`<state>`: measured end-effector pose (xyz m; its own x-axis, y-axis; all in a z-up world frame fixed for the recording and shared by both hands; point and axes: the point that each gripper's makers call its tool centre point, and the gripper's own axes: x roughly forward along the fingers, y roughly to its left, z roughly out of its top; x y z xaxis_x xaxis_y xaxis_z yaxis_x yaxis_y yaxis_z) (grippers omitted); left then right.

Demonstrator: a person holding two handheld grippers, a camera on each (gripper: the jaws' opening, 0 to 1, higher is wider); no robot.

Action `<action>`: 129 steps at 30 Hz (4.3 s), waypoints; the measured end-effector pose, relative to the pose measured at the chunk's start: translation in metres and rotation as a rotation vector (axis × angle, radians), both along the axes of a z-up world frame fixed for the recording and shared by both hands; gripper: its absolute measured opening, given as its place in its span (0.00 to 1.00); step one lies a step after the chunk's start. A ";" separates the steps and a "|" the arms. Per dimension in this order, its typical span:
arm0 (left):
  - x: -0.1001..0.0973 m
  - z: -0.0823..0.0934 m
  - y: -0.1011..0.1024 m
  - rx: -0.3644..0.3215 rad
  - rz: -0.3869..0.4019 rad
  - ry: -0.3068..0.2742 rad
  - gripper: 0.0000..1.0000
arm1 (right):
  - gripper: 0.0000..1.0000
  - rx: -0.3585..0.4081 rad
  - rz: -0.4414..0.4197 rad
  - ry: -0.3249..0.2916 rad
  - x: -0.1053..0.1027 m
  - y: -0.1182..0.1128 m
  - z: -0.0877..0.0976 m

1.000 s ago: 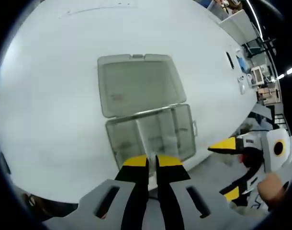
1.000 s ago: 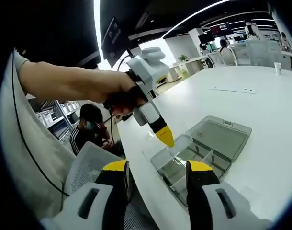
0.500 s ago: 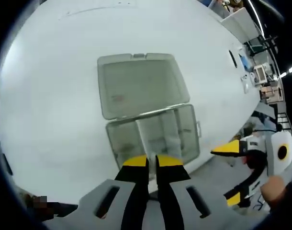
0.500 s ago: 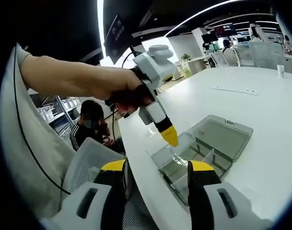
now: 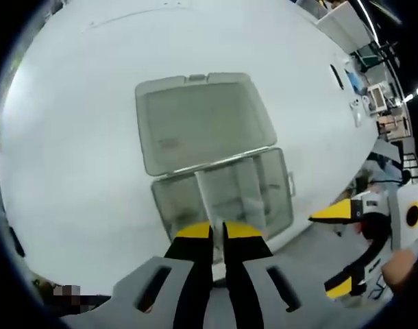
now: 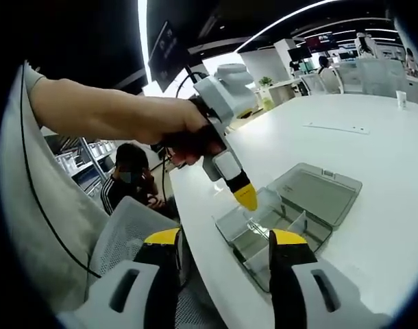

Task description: Insert the divider into the dual guide fixture by aligning both edges with the guide slots and pushing it downward to the bottom, including one-sided entry, uneven engagement, binding, and posture correction.

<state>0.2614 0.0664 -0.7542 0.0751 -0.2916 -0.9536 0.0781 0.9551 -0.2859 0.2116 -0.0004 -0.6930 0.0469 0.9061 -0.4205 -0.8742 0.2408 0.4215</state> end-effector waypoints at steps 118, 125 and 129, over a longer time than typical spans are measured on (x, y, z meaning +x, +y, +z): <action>0.001 -0.027 -0.006 0.170 -0.162 0.031 0.02 | 0.53 -0.072 0.049 -0.076 0.000 -0.009 -0.009; 0.001 -0.031 -0.007 0.175 -0.169 0.039 0.02 | 0.53 -0.076 0.049 -0.074 -0.001 -0.010 -0.011; 0.001 -0.033 -0.007 0.177 -0.171 0.041 0.02 | 0.53 -0.077 0.047 -0.072 0.000 -0.011 -0.012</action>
